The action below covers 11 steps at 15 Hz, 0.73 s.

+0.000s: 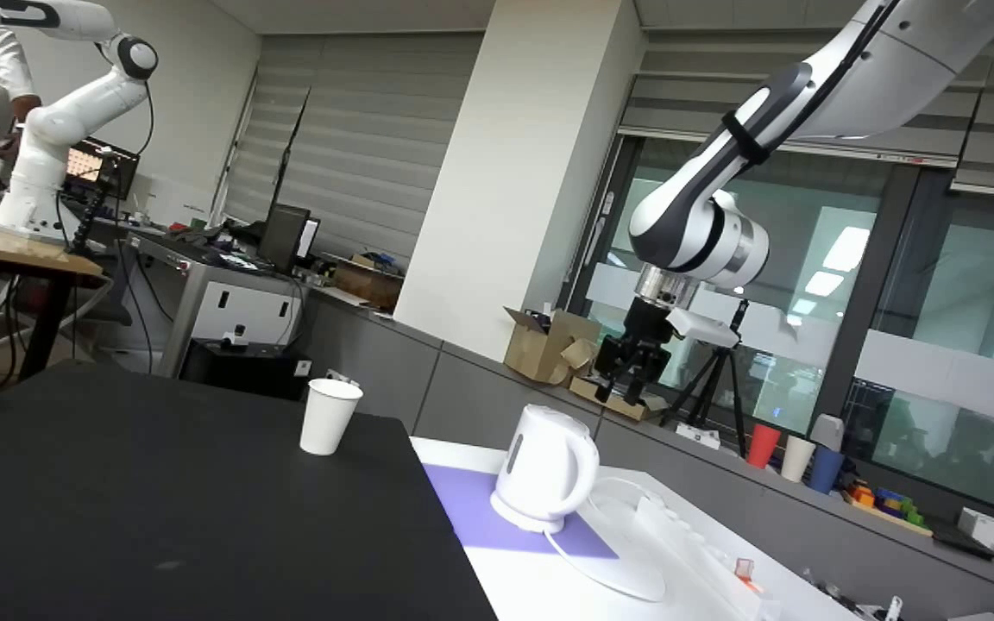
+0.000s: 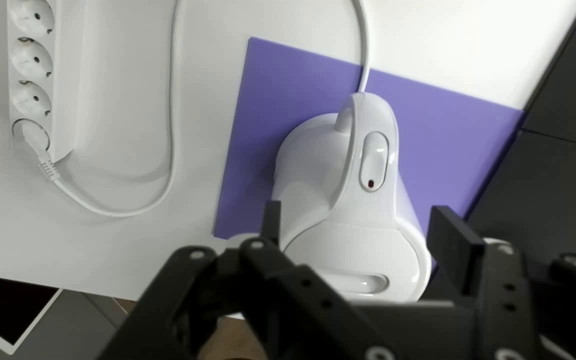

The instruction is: Turn off the electric kettle

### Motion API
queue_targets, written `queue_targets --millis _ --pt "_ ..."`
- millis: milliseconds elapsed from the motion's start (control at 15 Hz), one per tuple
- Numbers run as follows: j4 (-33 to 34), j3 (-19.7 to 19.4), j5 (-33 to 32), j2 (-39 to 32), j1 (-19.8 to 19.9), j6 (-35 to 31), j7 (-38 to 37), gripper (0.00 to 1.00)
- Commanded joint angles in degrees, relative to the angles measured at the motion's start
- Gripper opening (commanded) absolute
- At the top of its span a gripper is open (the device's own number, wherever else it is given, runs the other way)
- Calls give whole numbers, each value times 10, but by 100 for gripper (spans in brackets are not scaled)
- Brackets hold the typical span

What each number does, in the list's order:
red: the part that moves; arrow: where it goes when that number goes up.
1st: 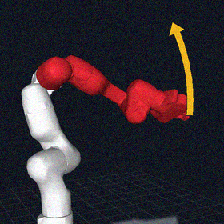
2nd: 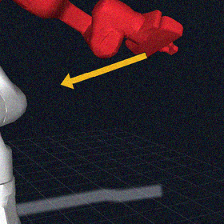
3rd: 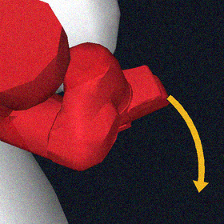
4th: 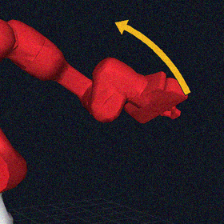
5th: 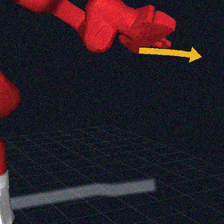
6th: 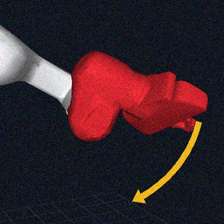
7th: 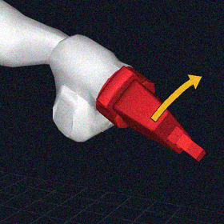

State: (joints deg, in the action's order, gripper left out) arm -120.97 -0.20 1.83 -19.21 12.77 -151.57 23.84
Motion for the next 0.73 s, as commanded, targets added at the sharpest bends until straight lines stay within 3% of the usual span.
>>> queue_targets --millis 0,667 --pt "21 -1 14 2 9 39 13 100" --pt "10 -5 6 -1 2 29 10 100"
